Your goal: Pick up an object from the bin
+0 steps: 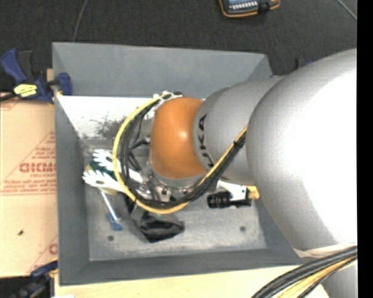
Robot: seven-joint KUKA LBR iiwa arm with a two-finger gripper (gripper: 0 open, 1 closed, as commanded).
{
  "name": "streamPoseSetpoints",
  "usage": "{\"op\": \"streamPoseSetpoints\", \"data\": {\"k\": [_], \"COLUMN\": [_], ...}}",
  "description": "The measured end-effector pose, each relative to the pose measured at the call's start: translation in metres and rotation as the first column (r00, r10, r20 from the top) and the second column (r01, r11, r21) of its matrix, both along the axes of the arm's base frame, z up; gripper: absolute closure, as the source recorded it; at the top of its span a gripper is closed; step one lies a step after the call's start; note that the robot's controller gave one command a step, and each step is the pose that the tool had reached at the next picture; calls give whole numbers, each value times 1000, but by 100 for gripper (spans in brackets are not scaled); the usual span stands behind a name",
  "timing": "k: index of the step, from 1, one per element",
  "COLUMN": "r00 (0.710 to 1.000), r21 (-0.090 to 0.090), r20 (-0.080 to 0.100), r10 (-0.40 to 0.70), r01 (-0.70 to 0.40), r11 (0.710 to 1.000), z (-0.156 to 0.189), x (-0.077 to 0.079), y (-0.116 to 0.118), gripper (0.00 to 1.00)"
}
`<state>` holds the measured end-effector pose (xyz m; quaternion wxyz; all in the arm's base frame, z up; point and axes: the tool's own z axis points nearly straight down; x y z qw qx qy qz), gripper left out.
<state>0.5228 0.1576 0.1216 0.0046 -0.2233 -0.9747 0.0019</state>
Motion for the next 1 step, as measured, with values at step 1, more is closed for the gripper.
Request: {"op": "streamPoseSetpoints", "data": {"k": [1], "r00": [1000], "r21": [2], "r20": [6], "r10": [2], "r01": [-2], "r11": [1000], "z": [35], "x": [2], "y": [0], "gripper": [100]}}
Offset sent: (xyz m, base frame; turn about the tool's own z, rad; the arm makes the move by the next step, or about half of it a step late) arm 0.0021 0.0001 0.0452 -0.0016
